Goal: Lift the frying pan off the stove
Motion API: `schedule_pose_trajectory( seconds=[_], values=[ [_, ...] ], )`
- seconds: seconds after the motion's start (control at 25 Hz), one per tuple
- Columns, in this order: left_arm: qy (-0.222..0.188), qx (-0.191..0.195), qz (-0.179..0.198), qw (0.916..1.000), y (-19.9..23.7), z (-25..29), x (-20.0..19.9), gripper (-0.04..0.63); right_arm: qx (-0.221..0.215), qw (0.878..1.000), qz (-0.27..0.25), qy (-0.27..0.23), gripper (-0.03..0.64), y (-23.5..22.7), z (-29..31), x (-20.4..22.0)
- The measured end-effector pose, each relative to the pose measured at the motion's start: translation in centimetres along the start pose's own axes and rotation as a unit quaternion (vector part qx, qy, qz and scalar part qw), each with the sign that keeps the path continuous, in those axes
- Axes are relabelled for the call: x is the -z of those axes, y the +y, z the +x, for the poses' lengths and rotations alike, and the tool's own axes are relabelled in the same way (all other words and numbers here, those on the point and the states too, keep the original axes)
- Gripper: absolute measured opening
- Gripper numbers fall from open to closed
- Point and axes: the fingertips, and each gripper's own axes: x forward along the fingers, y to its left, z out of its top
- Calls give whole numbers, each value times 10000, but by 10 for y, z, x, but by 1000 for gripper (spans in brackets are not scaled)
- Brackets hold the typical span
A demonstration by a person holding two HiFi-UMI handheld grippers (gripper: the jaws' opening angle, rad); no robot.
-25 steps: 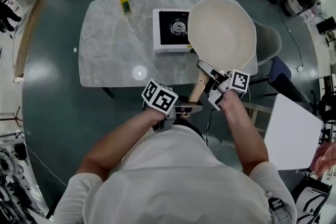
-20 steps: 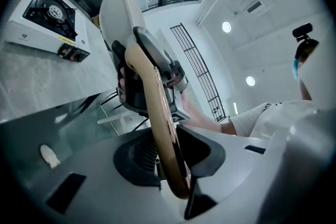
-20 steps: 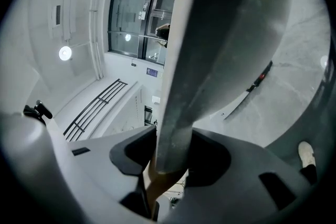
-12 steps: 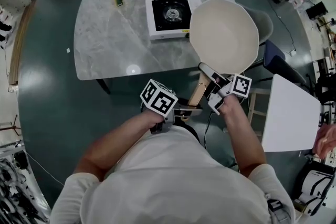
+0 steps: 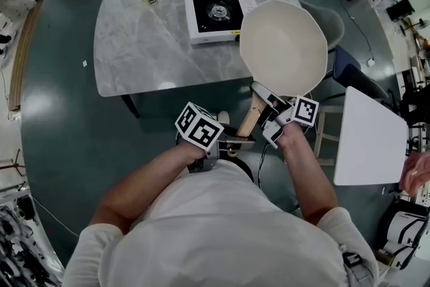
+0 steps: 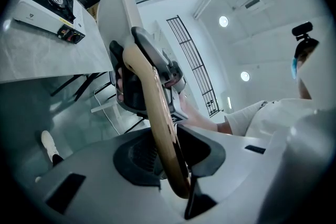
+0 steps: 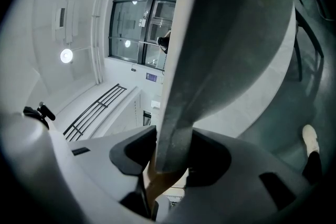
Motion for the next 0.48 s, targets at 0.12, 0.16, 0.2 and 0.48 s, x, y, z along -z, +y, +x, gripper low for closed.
schedule_pose_trajectory(
  seconds=[0.12,0.16,0.2,0.48],
  values=[
    [-35,-1,-9,10000,-2,-1,-2,114,-9,10000,-35,26,169,1,2,-1],
    [-50,-6,-15,10000,-3,-1,-2,114,-8,10000,-37,41,170,1,2,0],
    [-66,-14,-19,10000,-3,-1,-2,114,-7,10000,-30,55,170,2,3,0],
    [-132,0,-10,9999,-5,0,-3,115,-7,9999,9,107,170,3,3,1]
  ],
)
